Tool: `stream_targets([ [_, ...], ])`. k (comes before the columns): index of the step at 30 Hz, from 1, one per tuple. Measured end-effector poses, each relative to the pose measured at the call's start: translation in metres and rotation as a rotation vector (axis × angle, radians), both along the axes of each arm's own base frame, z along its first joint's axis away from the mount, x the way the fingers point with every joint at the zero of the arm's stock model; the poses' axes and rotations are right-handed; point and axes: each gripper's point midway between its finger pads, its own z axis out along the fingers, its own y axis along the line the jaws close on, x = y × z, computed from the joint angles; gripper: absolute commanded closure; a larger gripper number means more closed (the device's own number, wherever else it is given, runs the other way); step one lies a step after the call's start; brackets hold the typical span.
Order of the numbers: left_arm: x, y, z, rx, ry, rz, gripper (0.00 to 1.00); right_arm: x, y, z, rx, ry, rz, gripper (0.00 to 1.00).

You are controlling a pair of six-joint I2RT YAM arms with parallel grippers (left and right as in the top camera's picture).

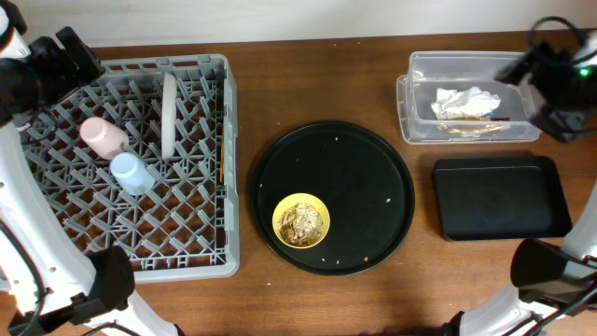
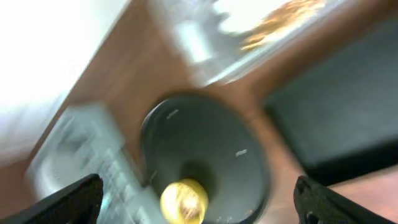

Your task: Sort waste into correct bins and load items into the dishwasher rack

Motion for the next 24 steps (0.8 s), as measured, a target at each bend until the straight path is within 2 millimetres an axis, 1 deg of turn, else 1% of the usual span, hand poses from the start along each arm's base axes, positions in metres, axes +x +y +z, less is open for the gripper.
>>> stream_targets([
  [2,0.000,0.000,0.000,0.000,0.000,0.000,0.01,0.004,0.041,0.006,0.038,-0.043,0.155,0.01],
  [3,0.000,0.000,0.000,0.001,0.000,0.000,0.01,0.004,0.069,0.007,0.044,-0.054,0.246,0.01],
  [5,0.000,0.000,0.000,0.001,0.000,0.000,0.01,-0.002,0.120,0.006,0.029,-0.053,0.395,0.01],
  [6,0.000,0.000,0.000,0.001,0.000,0.000,0.01,-0.008,0.147,0.004,0.015,-0.046,0.469,0.01],
  [8,0.000,0.000,0.000,0.002,0.001,0.002,0.01,-0.024,0.193,-0.004,-0.058,-0.019,0.580,0.01],
  [11,0.000,0.001,0.000,0.003,0.000,0.002,0.01,-0.049,0.242,-0.017,-0.206,0.017,0.667,0.01],
  [13,0.000,0.001,0.000,0.003,0.001,0.002,0.01,-0.067,0.268,-0.022,-0.329,0.004,0.711,0.01],
  [16,0.000,0.001,0.000,0.003,0.001,0.002,0.01,-0.081,0.292,-0.022,-0.442,-0.048,0.753,0.01],
  [19,0.000,0.001,0.000,0.003,0.001,0.003,0.01,-0.086,0.319,-0.015,-0.462,-0.138,0.779,0.01],
  [21,0.000,0.001,0.000,0.003,0.001,0.003,0.01,-0.097,0.337,-0.015,-0.453,-0.164,0.810,0.01],
  [23,0.000,0.001,0.000,0.003,0.001,0.003,0.01,-0.108,0.347,-0.025,-0.465,-0.145,0.850,0.01],
  [24,0.000,0.001,0.000,0.003,0.000,0.002,0.01,-0.113,0.355,-0.035,-0.477,-0.127,0.877,0.01],
])
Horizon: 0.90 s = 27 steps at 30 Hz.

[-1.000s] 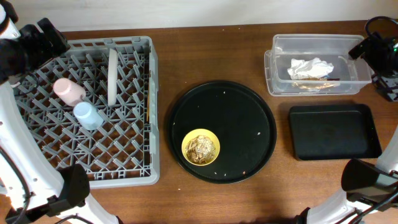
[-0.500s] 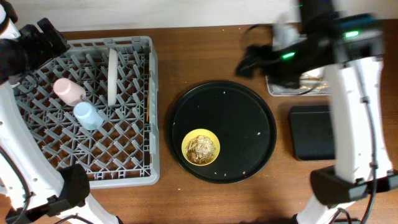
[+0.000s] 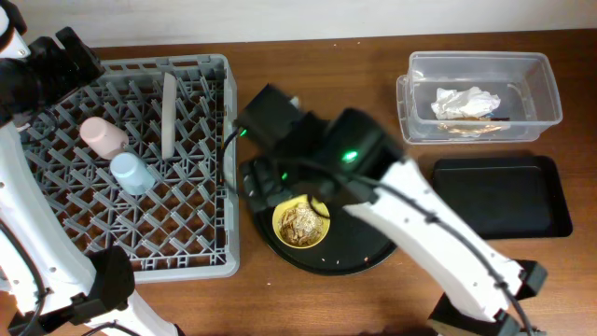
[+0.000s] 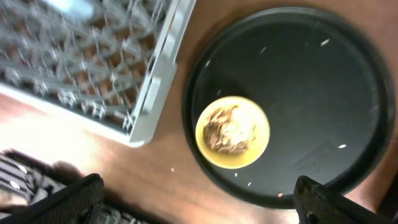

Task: Sort waste into correct bins and load items into the dishwasher rack
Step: 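Reach the right gripper to the yellow bowl and grasp its rim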

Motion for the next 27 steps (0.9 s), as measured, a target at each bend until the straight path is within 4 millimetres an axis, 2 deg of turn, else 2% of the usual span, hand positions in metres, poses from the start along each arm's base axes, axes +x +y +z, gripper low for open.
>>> stream_targets([
  [3,0.000,0.000,0.000,0.000,0.001,0.000,0.01,-0.007,0.026,-0.043,-0.055,0.041,0.049,0.01],
  [5,0.000,0.000,0.000,0.000,0.000,0.000,0.01,-0.016,0.035,-0.091,-0.150,0.108,0.078,0.01],
  [7,0.000,0.000,0.000,0.000,0.001,0.000,0.01,-0.022,0.037,-0.127,-0.222,0.157,0.089,0.09],
  [9,0.000,0.000,0.000,0.000,0.000,0.000,0.01,-0.026,0.032,-0.151,-0.270,0.199,0.064,0.20],
  [10,0.000,0.000,0.000,0.000,0.000,0.000,0.01,-0.026,0.030,-0.155,-0.274,0.209,0.038,0.25],
  [13,0.000,0.000,0.000,0.000,0.000,0.000,0.01,-0.022,0.036,-0.160,-0.246,0.193,0.012,0.32],
  [14,0.000,0.000,0.000,0.000,0.000,0.000,0.01,-0.021,0.036,-0.165,-0.243,0.192,0.005,0.38],
  [17,0.000,0.000,0.000,0.000,0.000,0.000,0.01,-0.025,0.025,-0.186,-0.294,0.210,-0.013,0.50],
  [20,0.000,0.000,0.000,0.000,0.001,0.000,0.01,-0.027,0.018,-0.202,-0.324,0.211,-0.017,0.50],
  [27,0.000,0.000,0.000,0.000,0.000,0.000,0.01,-0.023,0.025,-0.234,-0.281,0.187,-0.016,0.53],
])
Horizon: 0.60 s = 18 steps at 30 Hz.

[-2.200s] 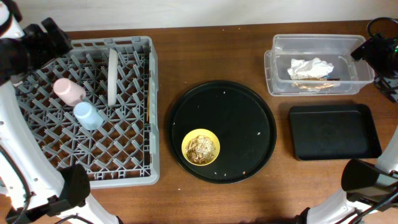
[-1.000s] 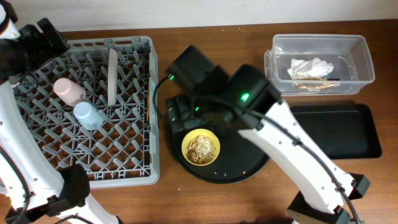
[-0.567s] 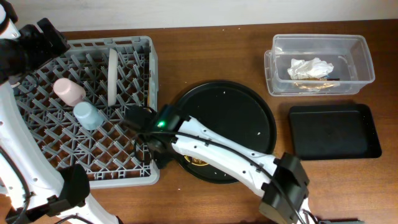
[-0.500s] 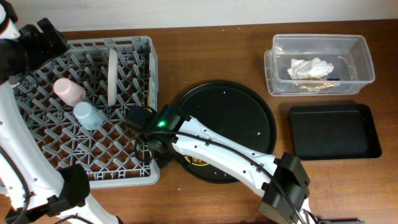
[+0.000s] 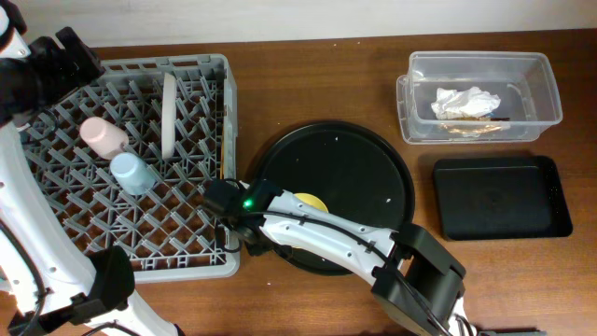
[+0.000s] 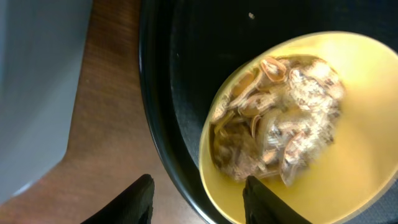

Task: Sort waste into correct bins and load items into the dishwasher rack
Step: 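Reach the right gripper to the yellow bowl and grasp its rim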

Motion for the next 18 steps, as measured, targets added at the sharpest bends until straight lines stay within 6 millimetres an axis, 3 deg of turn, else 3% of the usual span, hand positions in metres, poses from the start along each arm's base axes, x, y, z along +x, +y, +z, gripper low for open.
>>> stream_targets([
  [9,0.000,0.000,0.000,0.000,0.000,0.000,0.01,0.002,-0.002,-0.017,0.010,-0.008,-0.009,0.78],
  [14,0.000,0.000,0.000,0.000,0.000,0.000,0.01,0.008,-0.007,-0.017,0.010,-0.008,-0.028,0.85],
  [18,0.000,0.000,0.000,0.000,0.000,0.000,0.01,0.008,-0.007,-0.017,0.010,-0.009,-0.029,0.85],
])
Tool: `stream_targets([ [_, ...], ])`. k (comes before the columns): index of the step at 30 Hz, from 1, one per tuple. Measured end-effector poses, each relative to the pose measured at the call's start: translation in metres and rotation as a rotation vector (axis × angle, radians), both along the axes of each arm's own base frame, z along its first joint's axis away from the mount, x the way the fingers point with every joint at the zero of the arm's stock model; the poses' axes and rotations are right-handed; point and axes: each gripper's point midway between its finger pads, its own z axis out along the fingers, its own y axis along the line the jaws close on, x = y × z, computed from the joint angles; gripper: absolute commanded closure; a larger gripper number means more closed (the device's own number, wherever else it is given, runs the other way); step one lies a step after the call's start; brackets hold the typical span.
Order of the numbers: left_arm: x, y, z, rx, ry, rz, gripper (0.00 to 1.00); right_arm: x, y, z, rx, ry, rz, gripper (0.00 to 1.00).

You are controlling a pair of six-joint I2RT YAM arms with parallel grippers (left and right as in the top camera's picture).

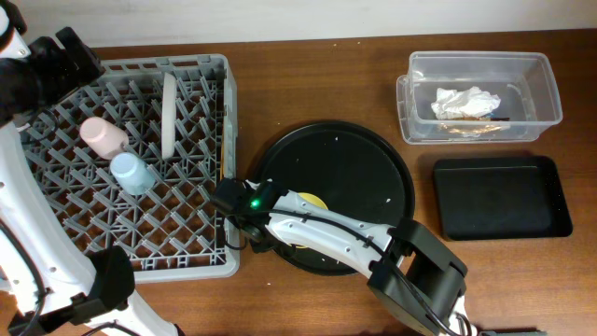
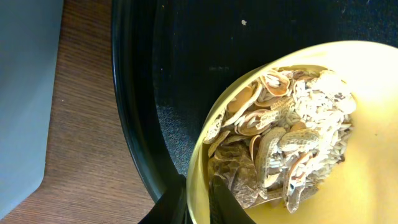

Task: Sort waste into correct bins and load items into the dishwasher rack
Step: 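Reach the right gripper to the yellow bowl and grasp its rim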

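A yellow bowl (image 2: 367, 186) holding peanut shells and rice (image 2: 292, 143) sits at the front left of the round black tray (image 1: 364, 168). My right gripper (image 2: 198, 190) is shut on the bowl's near rim, with one finger (image 2: 169, 208) outside the wall and the other (image 2: 225, 200) inside against the scraps. From overhead the right arm (image 1: 308, 224) covers most of the bowl (image 1: 313, 200). My left arm (image 1: 37, 70) rests at the back left corner of the dish rack (image 1: 140, 266); its jaws do not show.
The grey rack holds a pink cup (image 1: 103, 135), a blue cup (image 1: 131, 173) and an upright white plate (image 1: 169, 112). A clear bin (image 1: 552, 93) with crumpled paper stands at the back right. In front of it lies a black rectangular tray (image 1: 504, 196).
The right gripper's fingers stood apart on either side of the bowl's rim; now they are shut on that rim. The bowl and the left arm have not moved.
The right arm was at the clear bin on the far right. Then it was over the round tray, looking down on the yellow bowl. Then it was low at the bowl's left rim with fingers open, and now it grips the rim.
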Motion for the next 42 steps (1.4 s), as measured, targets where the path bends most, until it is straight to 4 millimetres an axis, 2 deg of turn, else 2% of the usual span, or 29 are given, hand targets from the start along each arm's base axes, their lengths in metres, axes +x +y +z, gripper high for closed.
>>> stream_targets([
  [5,0.0000,0.0000,-0.0001,0.000,0.000,0.000,0.01,-0.0001,-0.0001,0.0000,0.000,0.000,0.000,0.85],
  [8,0.0000,0.0000,-0.0001,0.000,0.000,0.000,0.01,-0.0002,0.0000,0.0000,0.000,0.001,0.000,0.91],
  [18,0.0000,0.0000,0.0000,0.000,0.000,0.000,0.01,-0.0008,0.0000,-0.0003,0.000,0.004,0.000,0.90],
  [29,0.0000,0.0000,0.0000,0.000,0.000,0.000,0.01,-0.0018,-0.0002,-0.0004,0.001,0.010,0.001,0.92],
  [31,0.0000,0.0000,0.0000,0.000,0.000,0.000,0.01,-0.0018,-0.0001,-0.0007,0.001,0.009,0.001,0.96],
  [42,0.0000,0.0000,0.0000,0.000,0.000,0.000,0.01,-0.0010,-0.0014,-0.0025,-0.004,0.003,0.001,0.96],
])
